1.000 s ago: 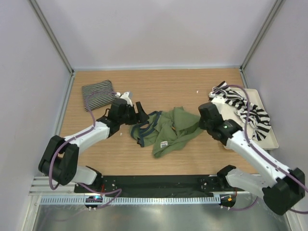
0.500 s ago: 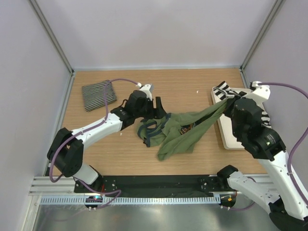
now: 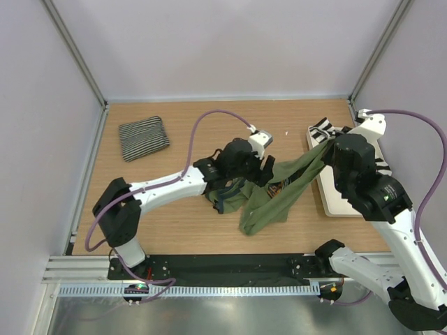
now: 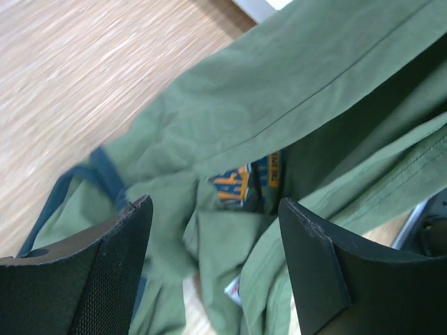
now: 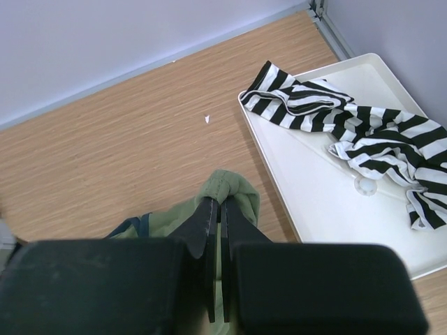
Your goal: Fold and stack the tank tops
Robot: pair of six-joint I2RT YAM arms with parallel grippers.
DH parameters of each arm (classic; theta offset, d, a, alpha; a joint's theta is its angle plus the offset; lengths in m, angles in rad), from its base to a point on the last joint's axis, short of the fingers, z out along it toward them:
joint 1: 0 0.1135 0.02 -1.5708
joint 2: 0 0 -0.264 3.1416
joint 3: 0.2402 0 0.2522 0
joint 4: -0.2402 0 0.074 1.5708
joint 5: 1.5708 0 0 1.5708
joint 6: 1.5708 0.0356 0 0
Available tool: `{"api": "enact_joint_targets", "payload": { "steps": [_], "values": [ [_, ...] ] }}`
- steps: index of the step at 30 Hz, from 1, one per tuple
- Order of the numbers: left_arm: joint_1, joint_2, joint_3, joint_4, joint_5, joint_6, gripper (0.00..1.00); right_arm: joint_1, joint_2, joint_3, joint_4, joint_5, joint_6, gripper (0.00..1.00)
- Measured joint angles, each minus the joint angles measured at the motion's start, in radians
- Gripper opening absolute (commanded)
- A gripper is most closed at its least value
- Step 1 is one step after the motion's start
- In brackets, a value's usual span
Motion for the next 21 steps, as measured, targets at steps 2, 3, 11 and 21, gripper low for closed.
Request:
{"api": "enact_joint_targets", "payload": {
  "steps": [2,3,11,21],
  "values": [
    [-0.021,0.056,0.045,0.003,-0.005,0.034,0.73,0.000,0.000,-0.001,0.000,-0.005,0.000,0.01],
    [-0.029,0.077,0.061,0.006,-0.005,0.048,0.73,0.000,0.000,-0.001,-0.001,-0.007,0.000,0.01],
    [-0.095,0.243,0.161,-0.007,-0.058,0.129,0.67,0.000,-0.005,-0.001,-0.010,-0.022,-0.001,0.01],
    [-0.105,0.429,0.407,-0.130,-0.217,0.133,0.40,0.000,-0.017,0.024,-0.039,-0.039,0.001,0.01]
  ]
}}
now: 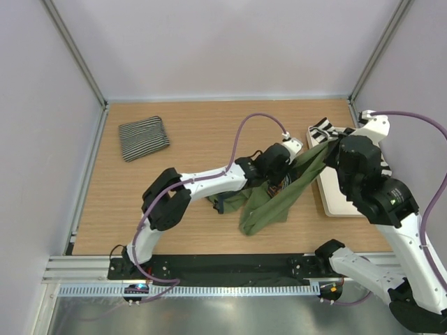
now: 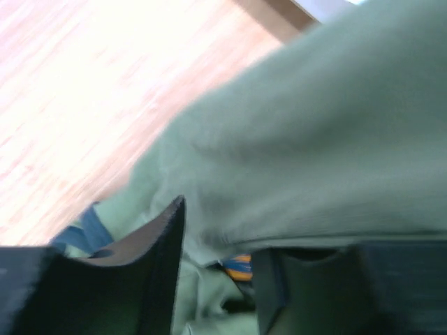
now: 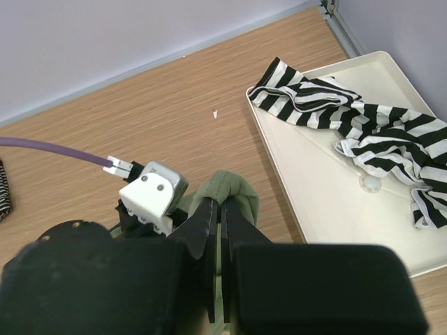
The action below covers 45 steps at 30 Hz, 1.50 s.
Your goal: Fold and stack the tank tops
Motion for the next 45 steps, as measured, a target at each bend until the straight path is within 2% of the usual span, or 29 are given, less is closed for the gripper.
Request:
{"api": "enact_joint_targets", "payload": {
  "steps": [1,4,9,12,14,16,21,25,27,32,34,39,45],
  "values": [
    [0.002,0.018,0.027,-0.015,-0.022,0.001,0.32,0.000,0.000,0.005,-0.003,-0.002,0.000,0.01],
    [0.016,0.067,0.100,-0.073,-0.092,-0.020,0.18,0.000,-0.001,0.031,-0.014,-0.003,0.001,0.01],
    [0.117,0.080,0.121,-0.138,-0.096,-0.118,0.15,0.000,-0.007,0.085,-0.036,0.009,0.003,0.01],
    [0.225,0.036,0.046,-0.131,-0.078,-0.167,0.14,0.000,-0.011,0.110,-0.041,0.033,0.003,0.01],
    [0.288,-0.014,-0.022,-0.132,-0.071,-0.187,0.00,0.000,-0.011,0.121,-0.043,0.035,0.003,0.01],
    [0.325,-0.065,-0.062,-0.131,-0.063,-0.191,0.00,0.002,-0.011,0.124,-0.049,0.027,0.003,0.01],
    [0.323,-0.187,-0.081,-0.142,-0.080,-0.163,0.00,0.001,0.020,0.126,-0.032,0.036,-0.002,0.01],
    [0.321,-0.276,-0.054,-0.245,-0.150,-0.106,0.00,0.001,0.058,0.135,0.005,0.063,-0.021,0.01],
    [0.324,-0.311,0.025,-0.339,-0.213,-0.083,0.00,-0.001,0.094,0.150,0.032,0.082,-0.030,0.01],
    [0.336,-0.339,0.391,-0.563,-0.366,-0.075,0.00,-0.016,0.241,0.293,0.106,0.080,-0.066,0.01],
    [0.338,-0.399,0.454,-0.614,-0.395,-0.072,0.00,-0.019,0.288,0.346,0.142,0.045,-0.081,0.01],
    [0.340,-0.672,0.402,-0.661,-0.380,-0.053,0.00,-0.019,0.294,0.452,0.181,-0.097,-0.139,0.01],
    [0.335,-1.034,0.291,-0.652,-0.190,-0.039,0.00,-0.015,0.140,0.492,0.211,-0.311,-0.182,0.01]
  ]
}}
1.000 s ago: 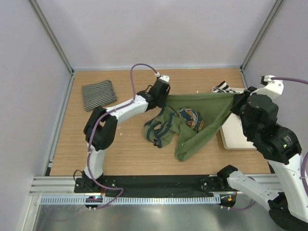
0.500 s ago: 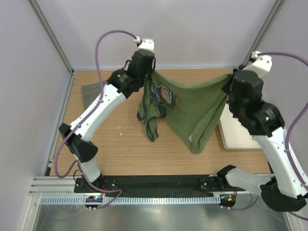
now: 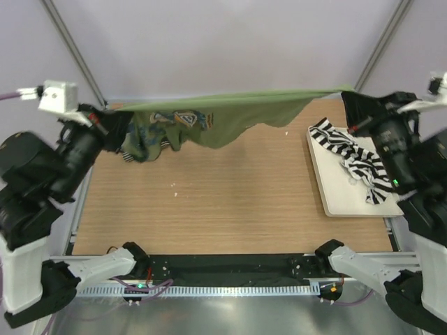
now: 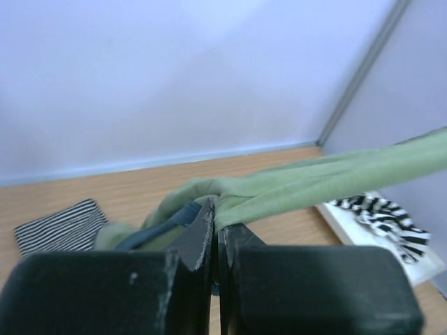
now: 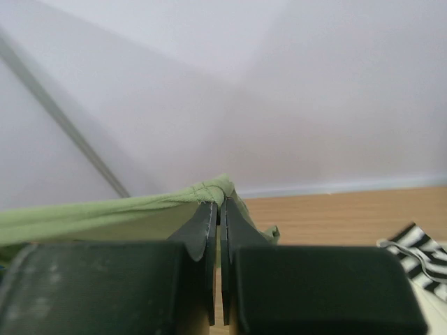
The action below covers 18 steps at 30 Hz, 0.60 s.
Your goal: Fold and stack the tank tops
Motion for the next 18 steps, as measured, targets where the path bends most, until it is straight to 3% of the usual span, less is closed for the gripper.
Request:
{"api": "enact_joint_targets", "payload": {
  "steps": [5,10,12,18],
  "values": [
    [-0.002,-0.145,-0.106,0.030,0.117,-0.001,0.00,0.005,-0.113,0.005,0.008,-0.163,-0.029,0.01],
    [0.002,-0.126,-0.312,0.103,0.066,-0.001,0.00,0.001,-0.044,-0.018,0.026,-0.087,-0.075,0.01],
    [0.029,-0.057,-0.369,0.115,0.024,-0.003,0.00,-0.002,0.030,-0.029,0.032,-0.022,-0.092,0.01],
    [0.342,0.296,-0.277,0.137,0.179,-0.100,0.00,-0.056,0.381,0.076,0.016,0.089,-0.114,0.01]
  ]
}}
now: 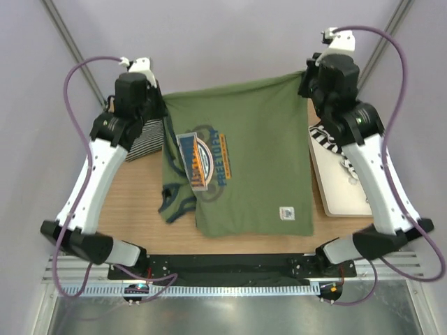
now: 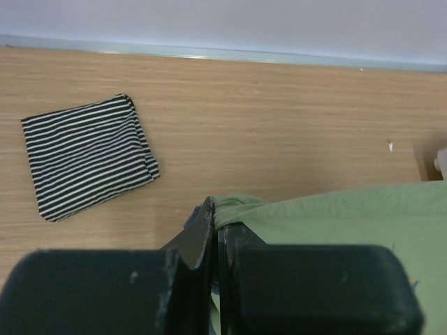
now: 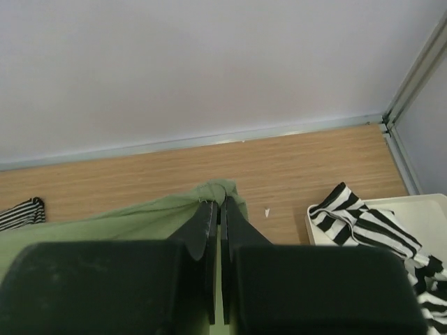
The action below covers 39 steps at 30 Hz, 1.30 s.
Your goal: Fold and stack the tank tops
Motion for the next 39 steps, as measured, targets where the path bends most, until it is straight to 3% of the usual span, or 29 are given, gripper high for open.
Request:
{"api": "enact_joint_targets", "payload": {
  "steps": [5,11,13,17,24,29,34,39],
  "values": [
    [0.073,0.210,0.251,-0.015,0.072,0.001,0.00,-0.189,0.237,0.265,-0.119,-0.112,0.092,0.01],
    [0.043,0.196,0.333,0.018,0.078,0.035,0.00,-0.322,0.261,0.455,-0.167,-0.280,0.192,0.01],
    [0.043,0.173,0.329,0.022,0.072,0.035,0.00,-0.333,0.208,0.426,-0.153,-0.332,0.211,0.01],
    [0.045,0.077,0.253,0.031,0.093,0.030,0.00,-0.339,0.009,0.201,-0.074,-0.421,0.225,0.01],
    [0.039,-0.316,0.019,0.036,0.301,0.027,0.00,-0.351,-0.417,-0.141,0.024,-0.525,0.200,0.01],
    [0.038,-0.560,-0.002,0.045,0.410,0.023,0.00,-0.352,-0.647,-0.186,0.072,-0.616,0.185,0.01],
    [0.037,-0.557,0.122,0.065,0.498,0.016,0.00,-0.353,-0.622,-0.063,0.066,-0.602,0.177,0.01],
    [0.038,-0.372,0.090,0.073,0.518,-0.022,0.00,-0.356,-0.484,-0.070,0.026,-0.470,0.190,0.01]
  ]
}}
